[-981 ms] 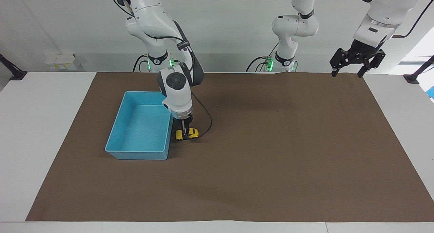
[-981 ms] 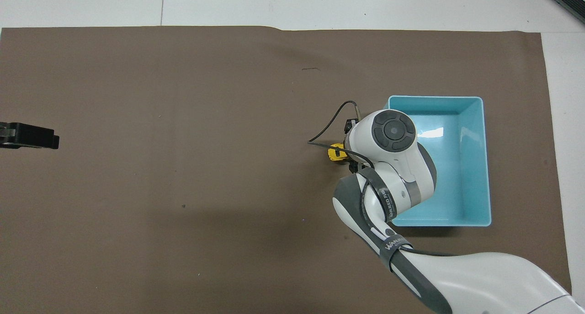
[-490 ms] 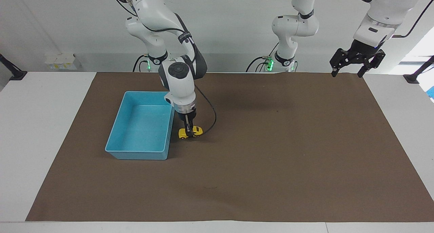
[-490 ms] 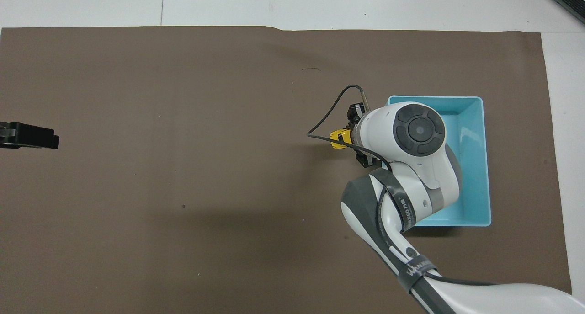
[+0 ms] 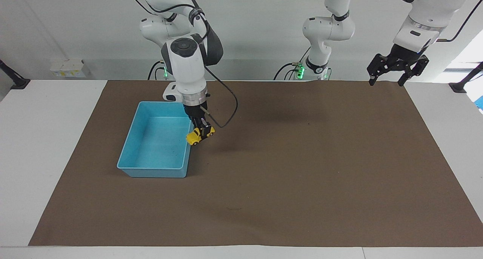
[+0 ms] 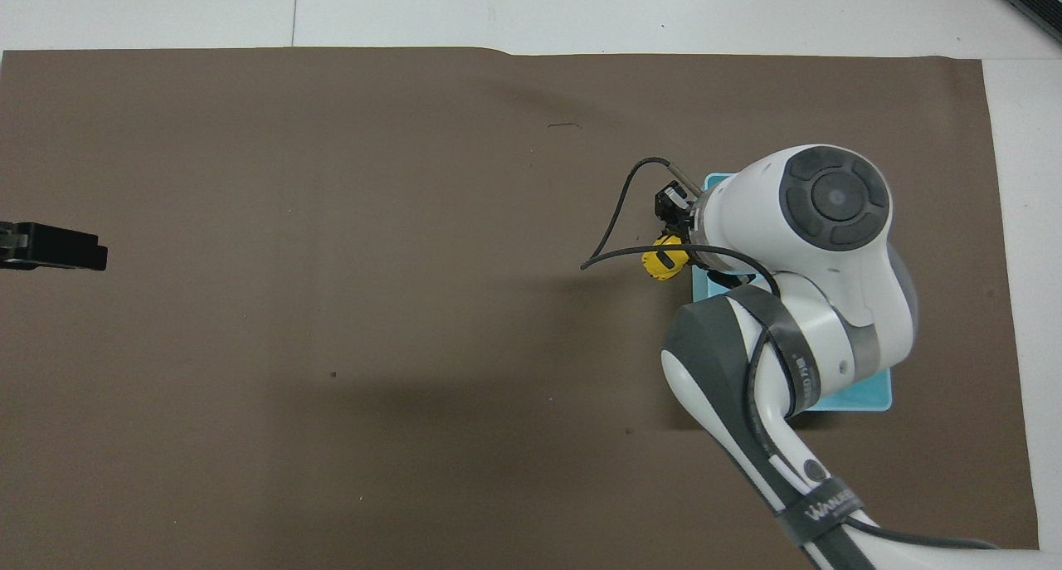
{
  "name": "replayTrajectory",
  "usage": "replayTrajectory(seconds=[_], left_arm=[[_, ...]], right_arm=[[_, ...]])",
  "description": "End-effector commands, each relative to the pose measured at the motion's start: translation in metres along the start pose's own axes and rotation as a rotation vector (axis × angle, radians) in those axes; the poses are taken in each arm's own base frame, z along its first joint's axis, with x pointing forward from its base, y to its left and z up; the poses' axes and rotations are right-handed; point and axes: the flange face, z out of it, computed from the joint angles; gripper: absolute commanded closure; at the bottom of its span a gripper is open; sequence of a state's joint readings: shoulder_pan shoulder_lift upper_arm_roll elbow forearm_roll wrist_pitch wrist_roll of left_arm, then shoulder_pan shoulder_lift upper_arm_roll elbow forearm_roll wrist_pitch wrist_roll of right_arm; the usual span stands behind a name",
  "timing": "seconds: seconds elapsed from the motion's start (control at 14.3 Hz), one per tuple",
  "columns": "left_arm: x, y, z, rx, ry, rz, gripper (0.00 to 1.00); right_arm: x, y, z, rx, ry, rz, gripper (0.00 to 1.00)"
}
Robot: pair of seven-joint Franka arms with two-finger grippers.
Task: Wind up and store yellow beetle car
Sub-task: 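Lift the car with the right gripper and lower it into the bin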
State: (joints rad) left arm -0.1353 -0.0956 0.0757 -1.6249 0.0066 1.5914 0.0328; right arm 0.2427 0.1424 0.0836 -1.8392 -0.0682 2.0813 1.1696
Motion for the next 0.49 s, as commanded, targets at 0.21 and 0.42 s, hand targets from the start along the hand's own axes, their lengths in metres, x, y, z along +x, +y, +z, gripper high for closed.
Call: replayTrajectory(seconds=[0.21, 0.42], left_arm=[[-0.003, -0.003, -0.004, -0.012, -0.002, -0.005, 0.0], [-0.003, -0.003, -0.004, -0.012, -0.002, -0.005, 0.0]], right_arm=[[0.053, 0.053, -0.014, -0.086, -0.068, -0.446, 1.0], [0.082, 0.089, -0.009, -0.121, -0.136, -0.652, 1.0]])
